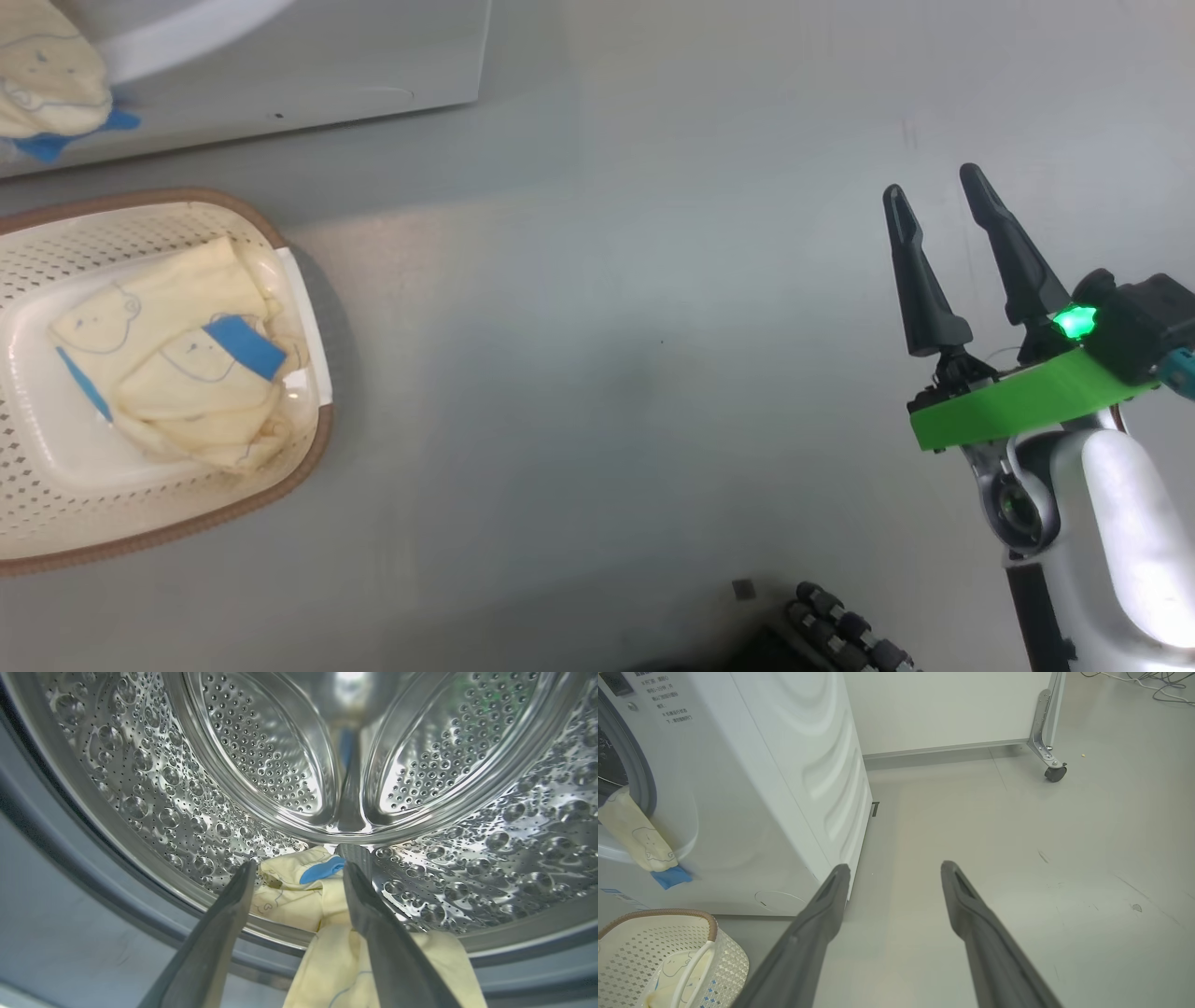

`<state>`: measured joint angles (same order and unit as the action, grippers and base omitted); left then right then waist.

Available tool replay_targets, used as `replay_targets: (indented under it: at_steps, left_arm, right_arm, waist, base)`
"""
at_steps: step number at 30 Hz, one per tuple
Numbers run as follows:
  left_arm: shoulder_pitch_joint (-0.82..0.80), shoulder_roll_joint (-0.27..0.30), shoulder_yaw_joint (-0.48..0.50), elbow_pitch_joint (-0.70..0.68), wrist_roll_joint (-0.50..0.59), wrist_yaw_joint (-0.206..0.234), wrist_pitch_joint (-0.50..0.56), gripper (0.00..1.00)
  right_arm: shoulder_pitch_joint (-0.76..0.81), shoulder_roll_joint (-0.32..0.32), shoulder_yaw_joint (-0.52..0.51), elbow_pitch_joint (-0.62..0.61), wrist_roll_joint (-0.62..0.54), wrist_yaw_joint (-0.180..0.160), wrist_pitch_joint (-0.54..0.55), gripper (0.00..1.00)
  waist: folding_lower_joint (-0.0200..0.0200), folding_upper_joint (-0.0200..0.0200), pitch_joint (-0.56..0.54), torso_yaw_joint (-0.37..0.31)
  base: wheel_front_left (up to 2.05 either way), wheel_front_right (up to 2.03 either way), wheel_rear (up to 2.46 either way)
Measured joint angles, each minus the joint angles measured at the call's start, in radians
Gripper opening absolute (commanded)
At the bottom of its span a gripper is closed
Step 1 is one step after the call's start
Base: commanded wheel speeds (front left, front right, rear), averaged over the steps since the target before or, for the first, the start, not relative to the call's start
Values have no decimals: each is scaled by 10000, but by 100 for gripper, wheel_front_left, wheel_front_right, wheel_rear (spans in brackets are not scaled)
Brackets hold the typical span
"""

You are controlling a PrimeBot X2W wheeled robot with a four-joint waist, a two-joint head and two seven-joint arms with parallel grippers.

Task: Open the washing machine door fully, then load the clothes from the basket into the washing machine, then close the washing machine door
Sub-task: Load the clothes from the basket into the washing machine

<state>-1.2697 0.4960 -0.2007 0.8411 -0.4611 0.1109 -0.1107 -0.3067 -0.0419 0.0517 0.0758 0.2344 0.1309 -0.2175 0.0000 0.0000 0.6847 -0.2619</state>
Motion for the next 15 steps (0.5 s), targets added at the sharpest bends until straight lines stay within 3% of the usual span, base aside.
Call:
replay_targets:
  at_steps: [7,15]
  left_arm:
    - [1798,-520,10,-671,-362,119,-639,100]
    - [4971,-1168,-230,-2554,-479,755,-1091,100]
  right_arm:
    - [500,-2,-297,-148,-161,0,261,100]
    - [1267,0,-688,-230,-491,0,581,100]
  waist:
    - [0,0,-898,360]
    - [0,0,-2230,571]
  base:
    - [0,0,0]
    - [0,0,0]
